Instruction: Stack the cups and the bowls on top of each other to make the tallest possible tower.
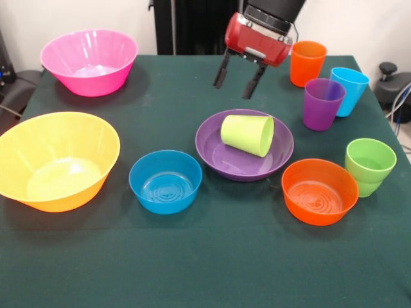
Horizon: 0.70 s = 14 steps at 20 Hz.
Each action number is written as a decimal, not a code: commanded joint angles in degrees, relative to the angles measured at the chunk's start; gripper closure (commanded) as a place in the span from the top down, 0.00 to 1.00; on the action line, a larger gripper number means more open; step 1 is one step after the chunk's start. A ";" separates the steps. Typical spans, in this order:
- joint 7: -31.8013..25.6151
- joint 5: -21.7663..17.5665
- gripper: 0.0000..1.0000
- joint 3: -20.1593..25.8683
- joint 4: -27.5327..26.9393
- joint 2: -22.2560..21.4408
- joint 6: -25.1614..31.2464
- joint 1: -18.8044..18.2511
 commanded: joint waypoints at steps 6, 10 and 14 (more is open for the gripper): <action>16.22 8.39 1.00 1.96 -7.89 3.96 -4.64 -0.05; 16.46 9.87 1.00 -2.34 -7.41 6.89 -7.58 -0.32; 16.97 13.77 1.00 -8.04 -7.59 9.93 -10.97 -1.17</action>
